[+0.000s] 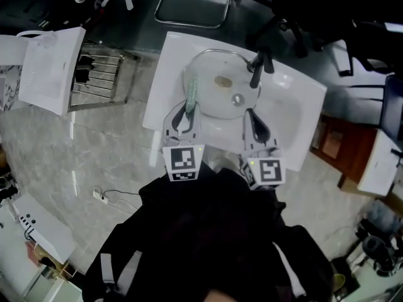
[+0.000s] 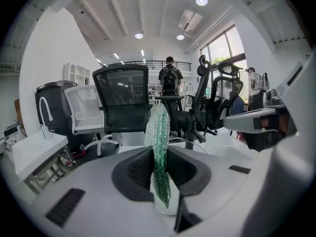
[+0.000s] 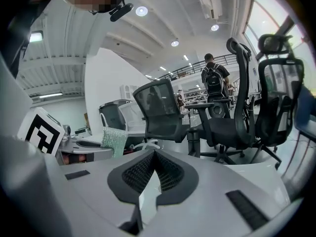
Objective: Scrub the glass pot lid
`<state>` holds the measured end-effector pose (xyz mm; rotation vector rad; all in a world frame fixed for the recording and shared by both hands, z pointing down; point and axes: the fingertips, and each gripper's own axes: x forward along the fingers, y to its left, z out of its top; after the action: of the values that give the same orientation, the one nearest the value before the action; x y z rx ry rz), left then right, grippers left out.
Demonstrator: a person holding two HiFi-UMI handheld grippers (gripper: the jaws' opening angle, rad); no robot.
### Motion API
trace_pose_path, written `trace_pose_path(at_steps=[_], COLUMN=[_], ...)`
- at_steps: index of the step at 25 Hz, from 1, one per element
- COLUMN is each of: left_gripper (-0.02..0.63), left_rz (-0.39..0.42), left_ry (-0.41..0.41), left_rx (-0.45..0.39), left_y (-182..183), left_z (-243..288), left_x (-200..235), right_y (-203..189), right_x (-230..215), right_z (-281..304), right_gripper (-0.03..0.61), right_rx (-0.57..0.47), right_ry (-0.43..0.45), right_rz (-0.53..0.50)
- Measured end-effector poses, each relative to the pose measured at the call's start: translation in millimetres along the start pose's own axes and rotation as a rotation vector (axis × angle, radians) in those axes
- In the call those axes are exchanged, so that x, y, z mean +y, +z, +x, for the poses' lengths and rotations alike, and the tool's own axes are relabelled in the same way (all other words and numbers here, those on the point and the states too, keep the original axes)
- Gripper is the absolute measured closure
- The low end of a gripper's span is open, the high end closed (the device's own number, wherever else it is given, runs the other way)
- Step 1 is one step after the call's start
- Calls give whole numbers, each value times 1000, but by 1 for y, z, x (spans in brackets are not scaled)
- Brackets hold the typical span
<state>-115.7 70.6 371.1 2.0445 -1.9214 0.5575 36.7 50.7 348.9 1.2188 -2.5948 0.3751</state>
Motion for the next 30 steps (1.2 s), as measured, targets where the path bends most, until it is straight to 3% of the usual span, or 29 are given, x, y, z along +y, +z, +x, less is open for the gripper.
trace_pose_path(at_steps=[21, 30], left_gripper=[554, 554], left_rz=[-34, -37], left_ry=[-142, -135], left_rx=[179, 240], left_y=[-55, -70], left_z=[98, 133], left_x=[35, 38], right_y=[-28, -31], right_x=[-5, -12], right_z=[54, 57], right_gripper=[575, 575], right_rx=[60, 77], right_ry=[-195, -215], right_rz=[81, 82])
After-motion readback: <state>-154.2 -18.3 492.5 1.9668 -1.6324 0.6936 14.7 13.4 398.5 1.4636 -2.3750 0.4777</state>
